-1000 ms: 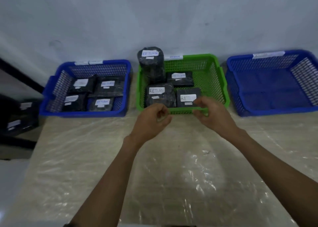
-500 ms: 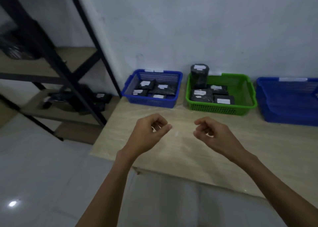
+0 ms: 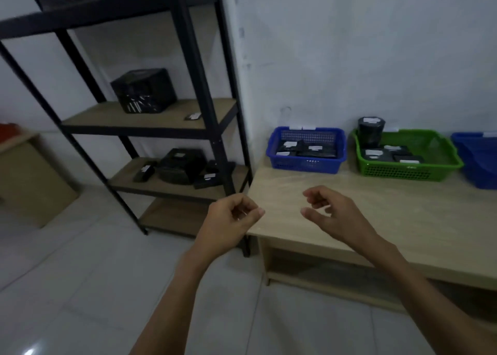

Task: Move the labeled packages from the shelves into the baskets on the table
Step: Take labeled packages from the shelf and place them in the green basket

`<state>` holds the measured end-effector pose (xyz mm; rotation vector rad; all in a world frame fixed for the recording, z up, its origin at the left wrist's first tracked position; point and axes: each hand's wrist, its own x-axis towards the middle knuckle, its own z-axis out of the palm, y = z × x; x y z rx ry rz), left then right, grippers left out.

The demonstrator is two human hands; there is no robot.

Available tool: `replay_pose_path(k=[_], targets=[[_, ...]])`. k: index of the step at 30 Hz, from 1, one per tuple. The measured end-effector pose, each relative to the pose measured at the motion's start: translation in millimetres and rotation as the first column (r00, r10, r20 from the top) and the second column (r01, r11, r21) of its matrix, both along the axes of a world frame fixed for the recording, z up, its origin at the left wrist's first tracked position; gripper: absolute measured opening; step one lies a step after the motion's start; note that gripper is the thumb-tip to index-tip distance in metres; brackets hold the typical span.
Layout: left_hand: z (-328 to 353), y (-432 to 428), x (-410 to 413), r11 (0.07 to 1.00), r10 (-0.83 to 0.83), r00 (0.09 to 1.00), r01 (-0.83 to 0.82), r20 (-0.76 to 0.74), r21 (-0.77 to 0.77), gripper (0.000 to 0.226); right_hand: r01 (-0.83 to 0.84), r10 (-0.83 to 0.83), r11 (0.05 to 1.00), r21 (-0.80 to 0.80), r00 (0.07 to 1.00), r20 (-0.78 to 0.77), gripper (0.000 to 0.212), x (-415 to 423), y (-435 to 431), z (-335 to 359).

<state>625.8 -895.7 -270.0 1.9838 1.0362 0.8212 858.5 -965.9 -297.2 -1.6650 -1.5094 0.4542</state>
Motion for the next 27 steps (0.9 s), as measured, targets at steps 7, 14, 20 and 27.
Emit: replay_pose_path(k=[7, 14, 20, 27], targets=[[16.3, 48.9, -83.4, 0.998, 0.057, 0.997, -0.056, -0.053, 0.019, 0.011, -0.097, 0.101, 0.995, -0.035, 0.979, 0.177, 0.036, -79.6, 48.6, 21.5], [10.5, 123.7, -129.6, 0.992, 0.121, 0.991, -0.123, -0.059, -0.02, 0.009, -0.175, 0.194, 0.977, -0.123, 0.966, 0.17, 0.036, -119.6, 150.5, 19.4], [3.8, 200.6, -155.2, 0.981, 0.188, 0.981, -0.19, -0.038, -0.04, 0.011, -0.195, 0.218, 0.971, -0.135, 0.959, 0.18, 0.035, -147.4, 238.9, 20.3], [-1.8, 308.1, -151.4, 0.995, 0.096, 0.995, -0.097, -0.039, -0.034, 0.009, -0.193, 0.214, 0.975, -0.106, 0.944, 0.252, 0.039, -174.2, 335.1, 20.0]])
